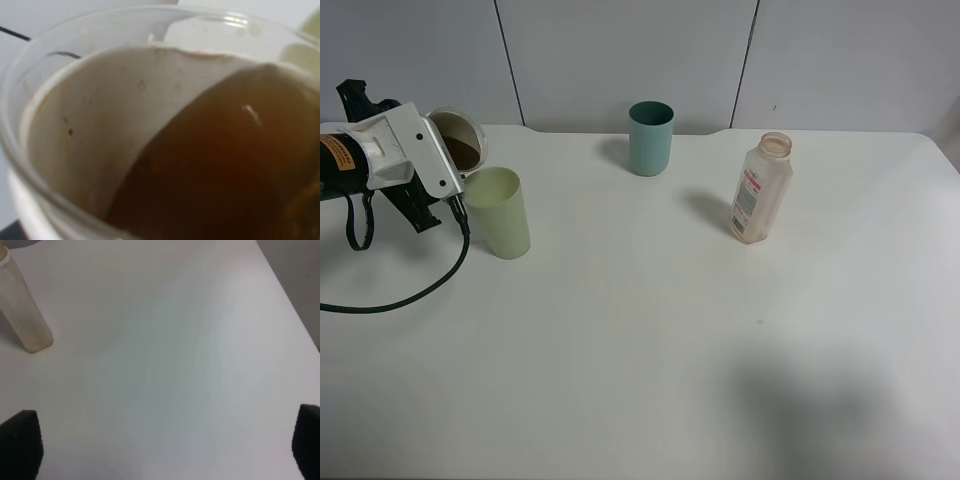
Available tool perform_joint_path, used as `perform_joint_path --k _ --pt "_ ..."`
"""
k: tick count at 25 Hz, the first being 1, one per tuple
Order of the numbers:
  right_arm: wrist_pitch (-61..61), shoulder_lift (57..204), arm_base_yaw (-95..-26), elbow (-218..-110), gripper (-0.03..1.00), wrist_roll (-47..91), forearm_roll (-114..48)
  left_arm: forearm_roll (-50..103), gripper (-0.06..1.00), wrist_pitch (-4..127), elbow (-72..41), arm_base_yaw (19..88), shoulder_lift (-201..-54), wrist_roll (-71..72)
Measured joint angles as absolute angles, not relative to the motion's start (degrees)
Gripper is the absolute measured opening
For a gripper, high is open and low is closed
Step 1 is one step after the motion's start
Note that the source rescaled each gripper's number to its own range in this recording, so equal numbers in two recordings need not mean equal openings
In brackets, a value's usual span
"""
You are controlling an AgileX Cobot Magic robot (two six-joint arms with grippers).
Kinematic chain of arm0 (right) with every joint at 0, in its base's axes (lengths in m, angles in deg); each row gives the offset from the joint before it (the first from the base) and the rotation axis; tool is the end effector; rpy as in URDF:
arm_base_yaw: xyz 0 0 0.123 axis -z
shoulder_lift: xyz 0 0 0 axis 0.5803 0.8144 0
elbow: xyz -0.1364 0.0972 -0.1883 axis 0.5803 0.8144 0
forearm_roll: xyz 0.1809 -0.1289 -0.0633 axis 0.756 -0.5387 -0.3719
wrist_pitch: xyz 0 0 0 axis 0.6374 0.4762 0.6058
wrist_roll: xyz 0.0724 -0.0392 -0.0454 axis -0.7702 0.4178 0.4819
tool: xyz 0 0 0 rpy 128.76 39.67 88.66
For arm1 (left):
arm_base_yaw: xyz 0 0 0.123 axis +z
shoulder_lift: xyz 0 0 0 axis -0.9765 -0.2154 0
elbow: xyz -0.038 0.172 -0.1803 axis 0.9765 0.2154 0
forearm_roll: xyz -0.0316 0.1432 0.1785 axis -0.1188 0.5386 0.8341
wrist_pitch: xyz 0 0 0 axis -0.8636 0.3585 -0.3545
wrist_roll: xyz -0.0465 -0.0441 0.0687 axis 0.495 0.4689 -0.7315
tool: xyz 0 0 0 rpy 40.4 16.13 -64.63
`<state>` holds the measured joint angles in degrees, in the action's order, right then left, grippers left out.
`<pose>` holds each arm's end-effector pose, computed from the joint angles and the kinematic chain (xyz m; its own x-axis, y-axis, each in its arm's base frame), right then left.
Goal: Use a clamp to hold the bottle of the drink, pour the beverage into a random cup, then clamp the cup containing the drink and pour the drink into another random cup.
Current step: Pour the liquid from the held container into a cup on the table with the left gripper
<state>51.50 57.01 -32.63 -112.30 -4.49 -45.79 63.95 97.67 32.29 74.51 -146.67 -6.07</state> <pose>0.0122 -0.0079 0.2643 -0.4557 0.0492 -0.8888 0.1299 0.9915 -0.0116 0.2793 -0.0353 0.1551 0.0105 0.8567 -0.5156 0.4957 0.4434 0.7468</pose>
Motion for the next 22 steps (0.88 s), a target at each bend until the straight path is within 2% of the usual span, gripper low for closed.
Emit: perform_joint_path --k 22 --pt "51.5 57.01 -32.63 -112.3 1.0 -4.49 -45.79 63.95 0.03 97.67 32.29 74.51 -146.67 -12.77"
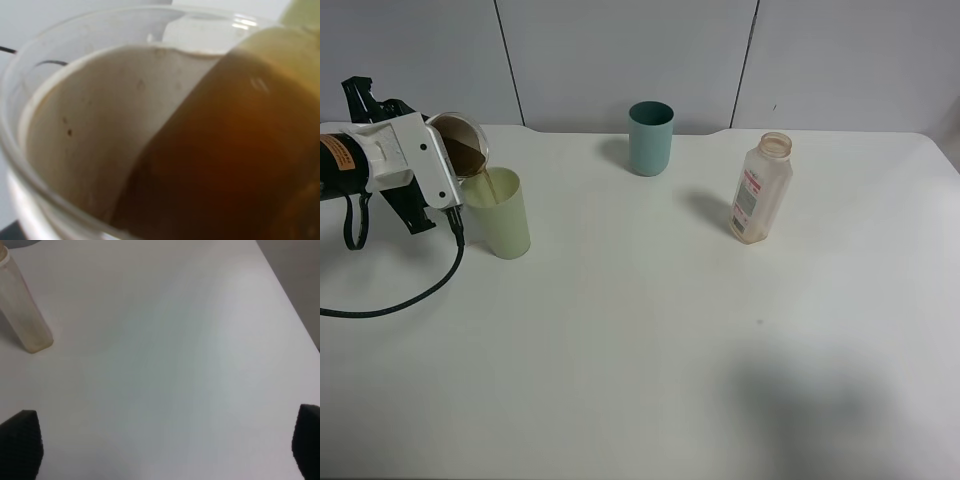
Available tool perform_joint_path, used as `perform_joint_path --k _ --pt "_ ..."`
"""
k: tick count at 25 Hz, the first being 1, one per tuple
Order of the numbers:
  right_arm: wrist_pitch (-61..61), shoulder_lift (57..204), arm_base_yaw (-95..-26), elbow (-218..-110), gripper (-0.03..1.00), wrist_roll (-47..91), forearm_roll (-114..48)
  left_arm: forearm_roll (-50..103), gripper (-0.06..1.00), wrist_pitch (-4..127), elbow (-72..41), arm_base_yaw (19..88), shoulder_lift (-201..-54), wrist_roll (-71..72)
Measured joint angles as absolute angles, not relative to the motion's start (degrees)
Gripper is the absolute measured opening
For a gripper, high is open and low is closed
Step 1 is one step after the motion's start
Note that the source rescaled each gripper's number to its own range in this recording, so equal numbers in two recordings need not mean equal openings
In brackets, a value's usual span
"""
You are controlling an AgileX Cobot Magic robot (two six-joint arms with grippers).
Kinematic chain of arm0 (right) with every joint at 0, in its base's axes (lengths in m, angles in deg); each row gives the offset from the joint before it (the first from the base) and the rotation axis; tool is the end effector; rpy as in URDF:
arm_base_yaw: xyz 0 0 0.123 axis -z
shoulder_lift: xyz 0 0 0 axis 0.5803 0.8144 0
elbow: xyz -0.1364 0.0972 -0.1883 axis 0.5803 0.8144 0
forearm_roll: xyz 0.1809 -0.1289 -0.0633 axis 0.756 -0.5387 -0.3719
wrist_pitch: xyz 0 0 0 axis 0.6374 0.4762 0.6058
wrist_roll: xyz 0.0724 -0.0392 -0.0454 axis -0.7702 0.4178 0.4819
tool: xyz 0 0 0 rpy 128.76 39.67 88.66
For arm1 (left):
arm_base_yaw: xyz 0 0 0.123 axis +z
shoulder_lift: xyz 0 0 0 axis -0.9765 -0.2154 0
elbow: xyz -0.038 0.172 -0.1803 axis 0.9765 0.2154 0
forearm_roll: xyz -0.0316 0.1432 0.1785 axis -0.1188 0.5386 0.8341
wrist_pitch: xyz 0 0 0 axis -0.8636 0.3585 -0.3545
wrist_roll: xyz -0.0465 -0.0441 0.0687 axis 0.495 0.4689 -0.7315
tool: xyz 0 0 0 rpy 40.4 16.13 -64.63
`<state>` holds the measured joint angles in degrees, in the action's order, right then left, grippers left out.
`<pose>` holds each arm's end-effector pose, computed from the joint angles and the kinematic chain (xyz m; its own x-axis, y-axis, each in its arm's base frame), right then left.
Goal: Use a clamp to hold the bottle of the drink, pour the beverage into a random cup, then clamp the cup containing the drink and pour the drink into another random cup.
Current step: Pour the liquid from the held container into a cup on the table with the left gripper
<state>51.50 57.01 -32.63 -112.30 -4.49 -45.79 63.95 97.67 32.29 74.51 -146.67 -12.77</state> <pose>0.0122 -0.0079 0.2643 -0.4557 0.0492 -0.8888 0.1299 0.9915 -0.0116 0.2793 -0.0353 0.1551 0.0683 0.9026 -0.4250 0.4911 0.3404 0.8018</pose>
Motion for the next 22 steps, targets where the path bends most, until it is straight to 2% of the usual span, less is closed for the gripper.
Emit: perform_joint_path --k 22 --pt "51.5 57.01 -32.63 -112.3 1.0 -4.49 -45.79 63.75 0.03 98.33 32.29 74.51 -146.67 -15.49"
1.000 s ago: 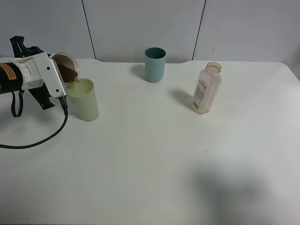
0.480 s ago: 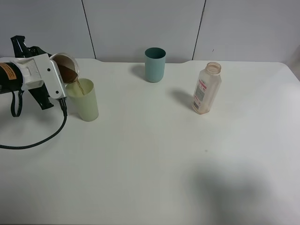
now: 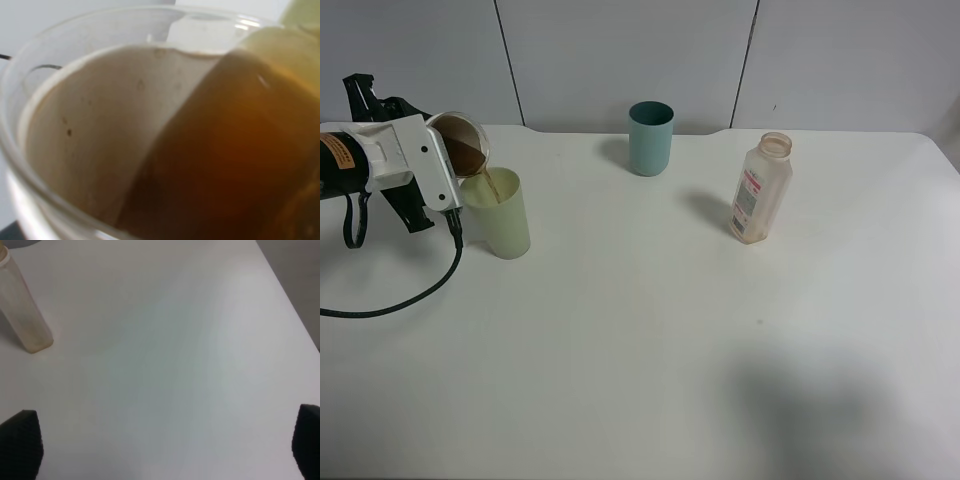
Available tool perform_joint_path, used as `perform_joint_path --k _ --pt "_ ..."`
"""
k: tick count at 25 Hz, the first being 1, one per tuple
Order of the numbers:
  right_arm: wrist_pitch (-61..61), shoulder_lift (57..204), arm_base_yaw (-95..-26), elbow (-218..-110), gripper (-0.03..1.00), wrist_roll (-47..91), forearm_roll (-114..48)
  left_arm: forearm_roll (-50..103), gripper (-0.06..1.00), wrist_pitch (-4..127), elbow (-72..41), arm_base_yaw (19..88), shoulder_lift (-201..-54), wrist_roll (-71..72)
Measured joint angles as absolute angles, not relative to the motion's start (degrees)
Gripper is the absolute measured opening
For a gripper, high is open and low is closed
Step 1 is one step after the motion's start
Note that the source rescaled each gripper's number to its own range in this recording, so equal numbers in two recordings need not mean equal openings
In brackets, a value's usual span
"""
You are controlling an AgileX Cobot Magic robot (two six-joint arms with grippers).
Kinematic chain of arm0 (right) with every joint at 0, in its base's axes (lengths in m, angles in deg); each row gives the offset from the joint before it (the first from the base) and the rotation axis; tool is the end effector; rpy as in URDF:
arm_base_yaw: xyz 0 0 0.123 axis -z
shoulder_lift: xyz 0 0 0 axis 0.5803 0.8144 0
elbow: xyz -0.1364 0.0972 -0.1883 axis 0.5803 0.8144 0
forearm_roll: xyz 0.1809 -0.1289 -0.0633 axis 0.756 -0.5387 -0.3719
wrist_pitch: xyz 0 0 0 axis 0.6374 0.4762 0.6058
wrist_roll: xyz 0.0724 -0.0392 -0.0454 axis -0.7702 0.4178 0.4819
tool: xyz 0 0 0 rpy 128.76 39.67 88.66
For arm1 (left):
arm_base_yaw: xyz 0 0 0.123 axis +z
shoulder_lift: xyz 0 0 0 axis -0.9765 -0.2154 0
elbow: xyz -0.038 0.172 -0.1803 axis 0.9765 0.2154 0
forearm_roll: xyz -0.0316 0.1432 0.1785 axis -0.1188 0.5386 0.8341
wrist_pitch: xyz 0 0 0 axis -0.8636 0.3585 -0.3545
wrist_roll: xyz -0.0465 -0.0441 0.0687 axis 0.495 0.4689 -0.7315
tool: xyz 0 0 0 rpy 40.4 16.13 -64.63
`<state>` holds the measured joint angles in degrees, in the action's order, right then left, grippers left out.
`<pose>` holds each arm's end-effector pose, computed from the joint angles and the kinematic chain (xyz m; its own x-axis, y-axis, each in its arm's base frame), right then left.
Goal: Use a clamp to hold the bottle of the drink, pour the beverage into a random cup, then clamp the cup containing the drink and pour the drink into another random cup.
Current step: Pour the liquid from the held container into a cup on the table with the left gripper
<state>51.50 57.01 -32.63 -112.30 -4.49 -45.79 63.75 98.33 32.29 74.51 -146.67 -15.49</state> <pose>0.0122 -0.0079 0.2643 -0.4557 0.0492 -0.8888 0.1299 0.9915 -0.0116 0.2797 -0.0356 0.1561 0.0953 0.9153 -0.3914 0.4789 0.3025 0.8241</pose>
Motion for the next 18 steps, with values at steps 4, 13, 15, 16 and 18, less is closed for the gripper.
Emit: perform_joint_path --k 4,13,15,16,18 --pt "51.5 57.01 -32.63 -112.3 1.0 -4.49 -45.79 63.75 0.03 98.46 32.29 74.51 -146.67 -15.49" --pt "51.5 57.01 -32.63 -112.3 1.0 -4.49 -45.79 63.75 0.03 98.93 32.24 74.51 -146.67 -15.66" --pt "51.5 57.01 -32.63 -112.3 1.0 -4.49 -45.79 63.75 0.03 99.26 32.24 74.51 -146.67 -15.96" --pt "51.5 57.01 -32.63 -112.3 1.0 -4.49 -45.79 63.75 0.03 99.35 32.24 74.51 -146.67 -16.62" --pt "51.5 57.01 -32.63 -112.3 1.0 -4.49 -45.79 63.75 0.03 99.4 32.24 74.51 -146.67 -18.03"
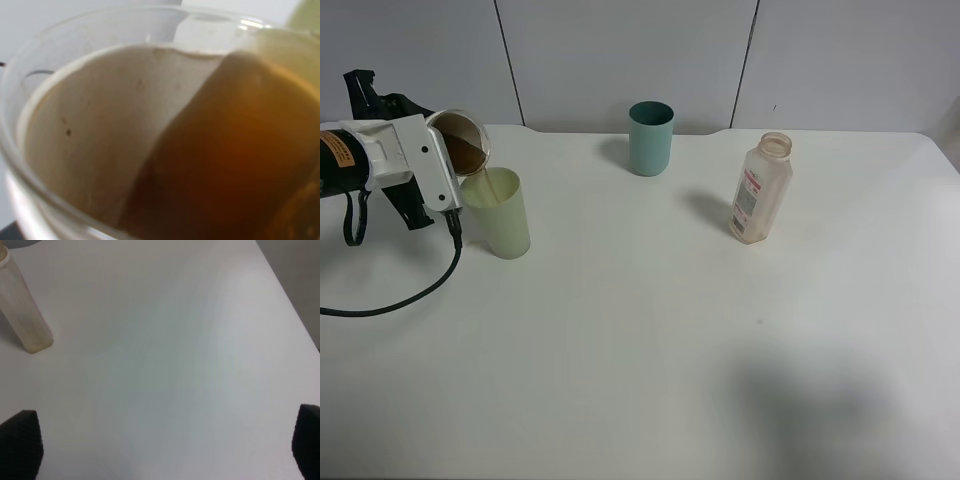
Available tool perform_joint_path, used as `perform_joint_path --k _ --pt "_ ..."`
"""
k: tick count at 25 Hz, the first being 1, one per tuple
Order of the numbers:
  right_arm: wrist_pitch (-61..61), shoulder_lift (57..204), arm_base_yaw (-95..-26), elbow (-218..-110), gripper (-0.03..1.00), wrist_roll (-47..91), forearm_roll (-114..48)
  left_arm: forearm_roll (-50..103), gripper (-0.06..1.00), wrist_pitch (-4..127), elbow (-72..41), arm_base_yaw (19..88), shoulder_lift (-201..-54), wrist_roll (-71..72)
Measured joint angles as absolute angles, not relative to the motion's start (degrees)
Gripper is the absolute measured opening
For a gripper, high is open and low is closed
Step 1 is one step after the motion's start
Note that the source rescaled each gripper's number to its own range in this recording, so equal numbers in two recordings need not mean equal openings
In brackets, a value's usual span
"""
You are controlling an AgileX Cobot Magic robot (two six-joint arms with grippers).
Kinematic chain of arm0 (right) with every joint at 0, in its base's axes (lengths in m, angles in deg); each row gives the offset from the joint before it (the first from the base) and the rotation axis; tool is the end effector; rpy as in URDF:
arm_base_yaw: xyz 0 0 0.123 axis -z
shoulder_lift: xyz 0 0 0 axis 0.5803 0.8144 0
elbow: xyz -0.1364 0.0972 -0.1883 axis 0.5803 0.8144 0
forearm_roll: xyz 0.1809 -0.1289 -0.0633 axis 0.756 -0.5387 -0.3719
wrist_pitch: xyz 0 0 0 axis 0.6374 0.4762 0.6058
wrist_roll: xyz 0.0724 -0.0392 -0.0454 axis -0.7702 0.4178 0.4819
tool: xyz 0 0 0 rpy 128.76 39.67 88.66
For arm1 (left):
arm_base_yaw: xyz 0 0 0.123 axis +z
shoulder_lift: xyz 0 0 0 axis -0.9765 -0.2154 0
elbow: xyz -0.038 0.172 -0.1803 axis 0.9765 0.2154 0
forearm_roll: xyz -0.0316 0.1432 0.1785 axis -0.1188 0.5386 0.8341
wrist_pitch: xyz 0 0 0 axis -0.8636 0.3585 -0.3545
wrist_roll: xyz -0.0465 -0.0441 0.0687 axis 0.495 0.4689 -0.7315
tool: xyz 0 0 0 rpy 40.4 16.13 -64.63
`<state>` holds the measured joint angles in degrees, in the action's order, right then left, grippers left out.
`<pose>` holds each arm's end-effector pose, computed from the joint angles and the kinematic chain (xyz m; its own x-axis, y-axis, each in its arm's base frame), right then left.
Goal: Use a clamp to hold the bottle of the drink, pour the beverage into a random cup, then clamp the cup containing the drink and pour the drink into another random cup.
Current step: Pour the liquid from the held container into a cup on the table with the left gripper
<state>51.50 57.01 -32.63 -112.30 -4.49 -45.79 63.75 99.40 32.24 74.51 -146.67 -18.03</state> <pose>0.0122 -0.0079 0.2643 -0.4557 0.0492 -0.8888 0.1299 0.9915 -0.0116 0.2804 -0.0362 0.1579 0.1266 0.9247 -0.3589 0.4604 0.2657 0.8470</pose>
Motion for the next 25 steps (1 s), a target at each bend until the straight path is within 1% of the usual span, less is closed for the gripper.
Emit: perform_joint_path --k 25 --pt "51.5 57.01 -32.63 -112.3 1.0 -4.49 -45.79 63.57 0.03 99.63 32.24 74.51 -146.65 -23.26"
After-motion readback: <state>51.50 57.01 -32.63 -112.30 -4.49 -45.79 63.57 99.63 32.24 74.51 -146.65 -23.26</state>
